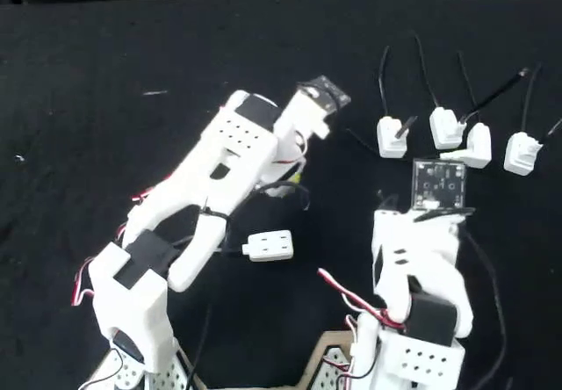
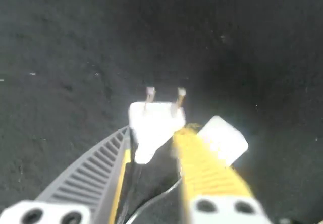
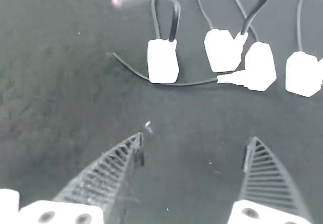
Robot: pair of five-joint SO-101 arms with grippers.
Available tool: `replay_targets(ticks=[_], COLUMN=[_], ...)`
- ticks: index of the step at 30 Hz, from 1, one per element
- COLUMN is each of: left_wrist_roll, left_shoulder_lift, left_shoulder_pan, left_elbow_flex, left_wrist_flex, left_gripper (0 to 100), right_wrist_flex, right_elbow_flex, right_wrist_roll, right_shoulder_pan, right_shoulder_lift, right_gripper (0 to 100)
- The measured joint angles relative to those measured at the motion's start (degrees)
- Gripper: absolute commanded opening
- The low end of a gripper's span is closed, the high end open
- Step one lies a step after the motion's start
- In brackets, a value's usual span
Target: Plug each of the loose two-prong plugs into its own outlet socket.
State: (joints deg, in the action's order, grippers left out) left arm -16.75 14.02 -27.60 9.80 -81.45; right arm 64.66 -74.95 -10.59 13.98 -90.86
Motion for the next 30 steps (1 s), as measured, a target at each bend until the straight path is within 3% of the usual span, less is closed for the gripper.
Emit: replay_targets(ticks=[6, 9, 13, 19, 30], left_wrist_roll=[0.9, 0.9, 0.9, -2.2, -3.0], left_shoulder_lift=[-0.1, -0.2, -3.7, -17.2, -41.1], left_shoulder_pan=[2.5, 6.8, 13.8, 20.0, 36.2], left_elbow_flex=[10.5, 16.9, 14.9, -5.5, -53.9], left_wrist_flex=[-9.5, -16.4, -18.5, -14.6, 10.4], left_gripper=[20, 20, 20, 20, 20], right_wrist_flex=[-2.0, -2.5, -2.5, -3.5, -6.3], right_elbow_flex=[-4.3, -4.5, -4.5, -2.8, 10.8], right_wrist_roll=[-0.4, -0.4, -0.4, -0.4, -4.6], right_shoulder_pan=[-0.7, -4.2, -11.6, -18.8, -28.7], right_shoulder_lift=[-0.7, -0.9, -0.9, 3.5, 33.9], right_gripper=[29.9, 29.9, 29.9, 29.9, 29.9])
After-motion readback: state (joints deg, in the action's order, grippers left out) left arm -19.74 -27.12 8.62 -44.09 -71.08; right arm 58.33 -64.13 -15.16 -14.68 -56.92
